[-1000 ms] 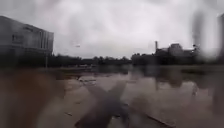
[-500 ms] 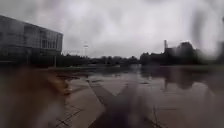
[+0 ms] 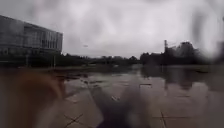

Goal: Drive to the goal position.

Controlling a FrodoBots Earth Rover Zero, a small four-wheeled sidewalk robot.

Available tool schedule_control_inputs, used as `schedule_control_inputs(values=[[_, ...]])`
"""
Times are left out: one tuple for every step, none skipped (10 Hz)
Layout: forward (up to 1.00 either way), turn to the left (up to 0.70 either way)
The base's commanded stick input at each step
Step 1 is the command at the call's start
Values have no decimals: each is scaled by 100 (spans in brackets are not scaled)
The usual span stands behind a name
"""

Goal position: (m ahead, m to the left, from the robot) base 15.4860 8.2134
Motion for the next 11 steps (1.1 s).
schedule_control_inputs(values=[[70,0],[70,0],[70,28],[70,35],[70,35],[70,35],[70,35],[70,28],[70,10],[70,0],[70,0]])
